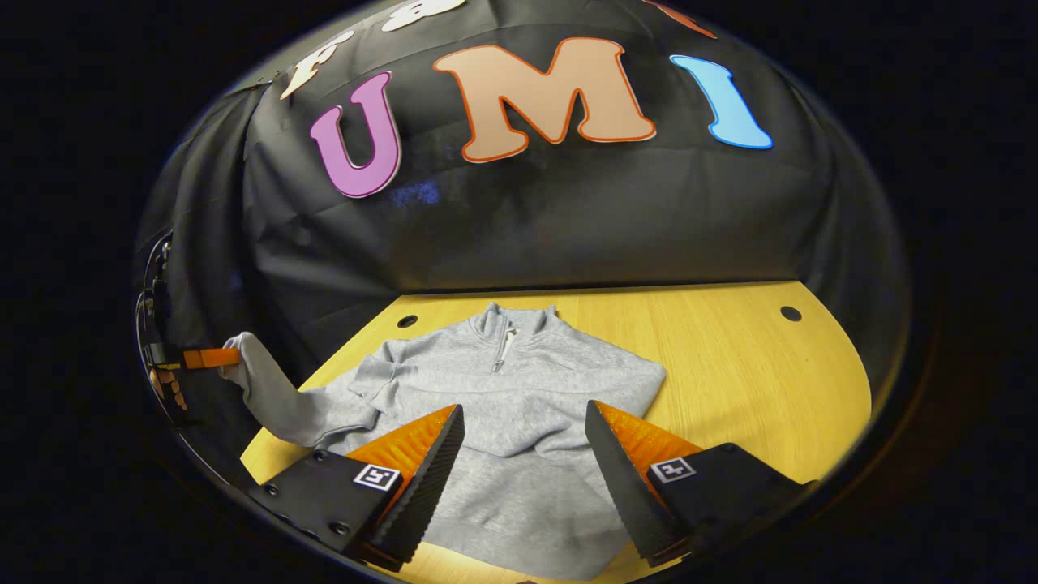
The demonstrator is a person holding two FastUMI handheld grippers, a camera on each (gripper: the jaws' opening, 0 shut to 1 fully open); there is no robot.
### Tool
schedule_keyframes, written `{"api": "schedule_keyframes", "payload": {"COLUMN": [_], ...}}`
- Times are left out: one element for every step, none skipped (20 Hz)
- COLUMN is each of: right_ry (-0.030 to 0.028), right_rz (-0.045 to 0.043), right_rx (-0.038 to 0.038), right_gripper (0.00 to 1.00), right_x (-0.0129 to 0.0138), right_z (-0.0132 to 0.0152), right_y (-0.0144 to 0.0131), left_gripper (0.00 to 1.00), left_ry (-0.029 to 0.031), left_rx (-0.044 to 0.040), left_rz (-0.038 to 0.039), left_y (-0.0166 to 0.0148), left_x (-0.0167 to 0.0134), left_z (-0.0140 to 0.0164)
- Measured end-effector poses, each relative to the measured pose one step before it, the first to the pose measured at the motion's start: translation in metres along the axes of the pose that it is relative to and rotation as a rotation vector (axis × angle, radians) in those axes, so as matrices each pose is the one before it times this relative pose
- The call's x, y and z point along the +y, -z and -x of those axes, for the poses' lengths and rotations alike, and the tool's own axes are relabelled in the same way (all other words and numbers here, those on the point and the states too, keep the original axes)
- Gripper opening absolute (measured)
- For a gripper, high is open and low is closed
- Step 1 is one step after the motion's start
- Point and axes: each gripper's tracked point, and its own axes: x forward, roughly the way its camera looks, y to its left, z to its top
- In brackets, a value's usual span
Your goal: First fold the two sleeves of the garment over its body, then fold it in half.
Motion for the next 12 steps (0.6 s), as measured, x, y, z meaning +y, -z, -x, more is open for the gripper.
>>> {"api": "schedule_keyframes", "payload": {"right_ry": [0.01103,0.00958,0.00947,0.00726,0.00787,0.01046,0.01079,0.00914,0.00967,0.01171,0.01197,0.01302], "right_rz": [-0.00669,-0.00563,-0.00289,-0.00317,-0.00161,0.00051,-0.0007,-0.00386,-0.00342,-0.00215,-0.00171,-0.00209], "right_rx": [0.00065,-0.00094,-0.00019,0.00249,0.00189,0.00109,0.0006,-0.00129,-0.00358,-0.00162,-0.00109,0.00056], "right_gripper": [0.96,0.96,0.96,0.96,0.96,0.96,0.96,0.96,0.96,0.96,0.96,0.96], "right_x": [-0.00617,-0.0035,-0.00437,-0.00419,-0.00401,-0.00532,-0.00524,-0.00462,-0.00475,-0.00587,-0.00564,-0.00619], "right_z": [0.00321,0.00196,0.0033,0.00344,0.00339,0.00375,0.00381,0.00423,0.00373,0.00427,0.00478,0.00481], "right_y": [0.00051,0.0,-0.00028,0.00164,0.00104,0.00116,0.00009,0.00112,-0.00089,0.00137,0.00081,0.00081], "left_gripper": [0.0,0.0,0.0,0.0,0.0,0.0,0.0,0.0,0.0,0.0,0.0,0.0], "left_ry": [0.00984,0.01952,0.03203,0.02422,0.02179,0.02231,0.02249,0.02529,0.02897,0.02755,0.02514,0.02968], "left_rx": [-0.00774,-0.01262,-0.01072,-0.00932,-0.00577,-0.00555,0.00172,-0.00464,0.00164,0.00031,-0.00299,-0.00568], "left_rz": [-0.00572,-0.0048,-0.00424,-0.01039,-0.01697,-0.01939,-0.01955,-0.01766,-0.0138,-0.0122,-0.01031,-0.01179], "left_y": [-0.00539,-0.00802,-0.00636,-0.00806,-0.0036,-0.00556,-0.00229,-0.00425,-0.00363,-0.00237,-0.00137,-0.00501], "left_x": [-0.00767,-0.01042,-0.0165,-0.01273,-0.01257,-0.01357,-0.01431,-0.01486,-0.01491,-0.0158,-0.01581,-0.0168], "left_z": [-0.00407,-0.00483,-0.00464,-0.00386,-0.00502,-0.00494,-0.00525,-0.0048,-0.00328,-0.00617,-0.0058,-0.00683]}}
